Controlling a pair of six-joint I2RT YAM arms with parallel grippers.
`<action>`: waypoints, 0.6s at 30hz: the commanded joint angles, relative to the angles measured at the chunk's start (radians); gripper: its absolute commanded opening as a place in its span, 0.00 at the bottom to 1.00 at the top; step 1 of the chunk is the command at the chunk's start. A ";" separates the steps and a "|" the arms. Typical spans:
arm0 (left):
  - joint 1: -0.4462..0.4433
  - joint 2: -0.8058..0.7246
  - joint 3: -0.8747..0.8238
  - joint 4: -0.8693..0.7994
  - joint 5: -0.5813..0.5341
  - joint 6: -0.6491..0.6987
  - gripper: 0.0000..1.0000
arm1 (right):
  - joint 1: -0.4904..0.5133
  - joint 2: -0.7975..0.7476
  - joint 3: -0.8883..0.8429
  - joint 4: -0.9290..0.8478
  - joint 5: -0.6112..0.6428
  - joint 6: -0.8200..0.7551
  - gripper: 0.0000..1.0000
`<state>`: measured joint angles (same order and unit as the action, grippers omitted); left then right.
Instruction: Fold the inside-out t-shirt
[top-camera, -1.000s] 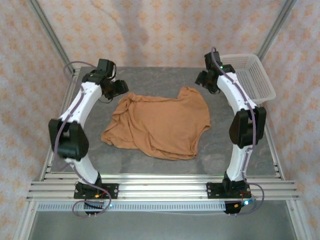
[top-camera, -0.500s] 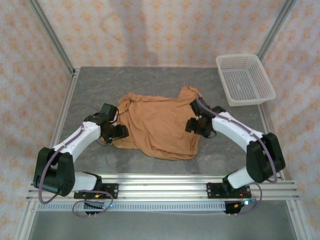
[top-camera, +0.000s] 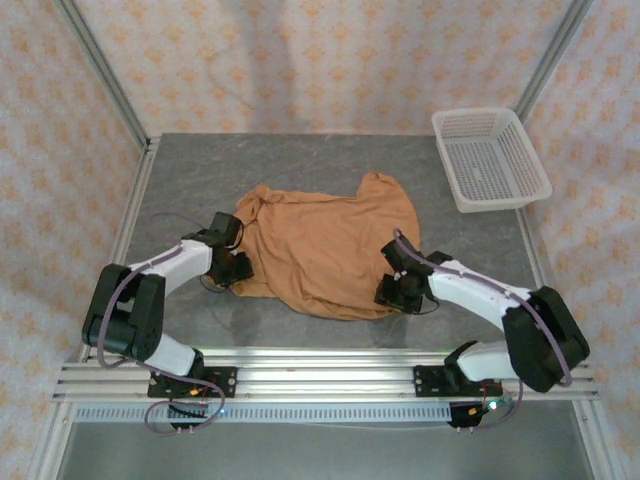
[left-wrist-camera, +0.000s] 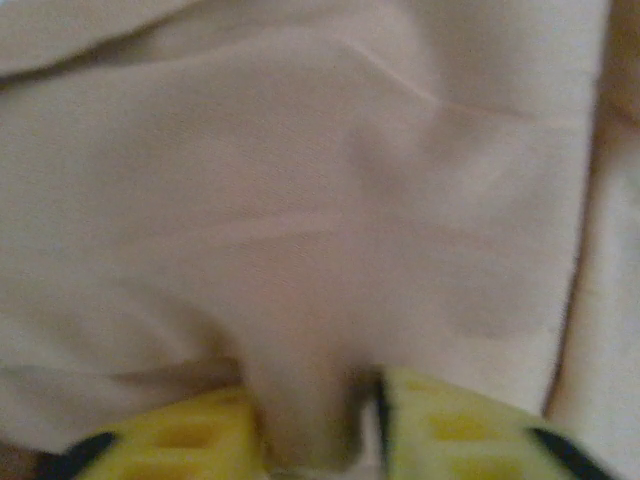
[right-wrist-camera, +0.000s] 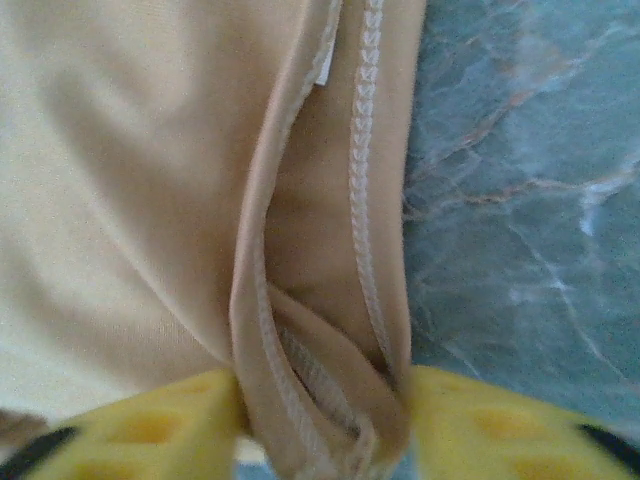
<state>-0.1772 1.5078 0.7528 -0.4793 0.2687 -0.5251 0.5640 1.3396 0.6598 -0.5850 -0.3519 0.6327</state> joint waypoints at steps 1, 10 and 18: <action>0.028 0.031 0.046 0.037 -0.029 -0.003 0.06 | 0.003 0.045 0.036 0.075 0.031 0.020 0.03; 0.123 -0.051 0.158 -0.078 -0.114 0.029 0.00 | -0.245 -0.063 0.266 -0.128 0.144 -0.149 0.00; 0.002 -0.088 0.112 0.004 -0.028 -0.029 0.04 | -0.268 0.125 0.336 -0.027 0.070 -0.174 0.00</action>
<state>-0.1219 1.4567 0.8799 -0.4885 0.2314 -0.5270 0.2947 1.4021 0.9817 -0.6315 -0.2668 0.4881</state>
